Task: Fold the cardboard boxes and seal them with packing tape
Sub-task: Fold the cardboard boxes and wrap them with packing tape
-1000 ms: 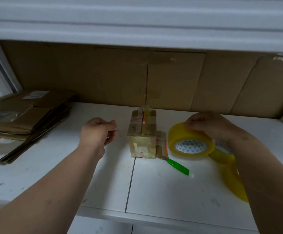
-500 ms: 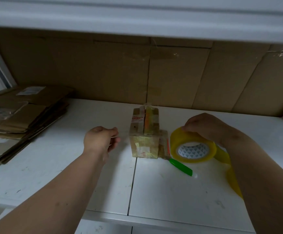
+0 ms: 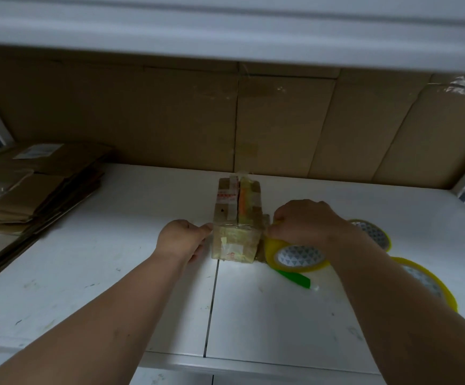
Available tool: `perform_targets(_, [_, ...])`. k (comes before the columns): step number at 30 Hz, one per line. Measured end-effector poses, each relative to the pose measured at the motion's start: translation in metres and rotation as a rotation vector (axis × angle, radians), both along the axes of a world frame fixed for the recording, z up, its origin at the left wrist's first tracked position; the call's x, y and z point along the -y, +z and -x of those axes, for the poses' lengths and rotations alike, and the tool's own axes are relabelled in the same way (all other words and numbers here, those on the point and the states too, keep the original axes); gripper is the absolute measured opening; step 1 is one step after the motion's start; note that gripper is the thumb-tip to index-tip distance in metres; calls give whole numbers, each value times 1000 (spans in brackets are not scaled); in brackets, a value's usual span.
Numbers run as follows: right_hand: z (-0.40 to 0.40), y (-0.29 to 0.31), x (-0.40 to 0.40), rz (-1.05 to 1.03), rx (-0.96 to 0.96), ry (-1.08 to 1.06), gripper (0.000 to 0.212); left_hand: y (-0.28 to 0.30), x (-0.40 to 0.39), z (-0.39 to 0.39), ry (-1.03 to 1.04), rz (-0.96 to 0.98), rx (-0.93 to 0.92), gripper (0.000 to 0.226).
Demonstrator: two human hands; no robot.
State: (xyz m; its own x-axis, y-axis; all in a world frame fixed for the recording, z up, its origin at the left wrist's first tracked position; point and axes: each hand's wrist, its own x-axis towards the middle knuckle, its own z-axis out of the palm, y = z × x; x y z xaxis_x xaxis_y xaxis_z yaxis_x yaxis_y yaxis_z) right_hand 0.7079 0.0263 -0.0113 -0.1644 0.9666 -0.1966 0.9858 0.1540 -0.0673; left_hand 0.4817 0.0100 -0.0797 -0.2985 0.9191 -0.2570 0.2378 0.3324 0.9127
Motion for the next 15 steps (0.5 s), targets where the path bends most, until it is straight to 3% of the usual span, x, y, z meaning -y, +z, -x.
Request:
perform_targets(3, [12, -1, 1, -22, 41, 50, 36, 7, 1, -2, -49, -66, -181, 39])
perform_targets(5, [14, 0, 1, -21, 49, 69, 36, 8, 5, -4, -133, -131, -249, 21])
perform_targets(6, [14, 0, 1, -15, 52, 81, 38, 7, 6, -5, -170, -158, -248, 12])
perform_targets(15, [14, 8, 8, -88, -67, 145, 43, 42, 19, 3, -158, -288, -84, 29])
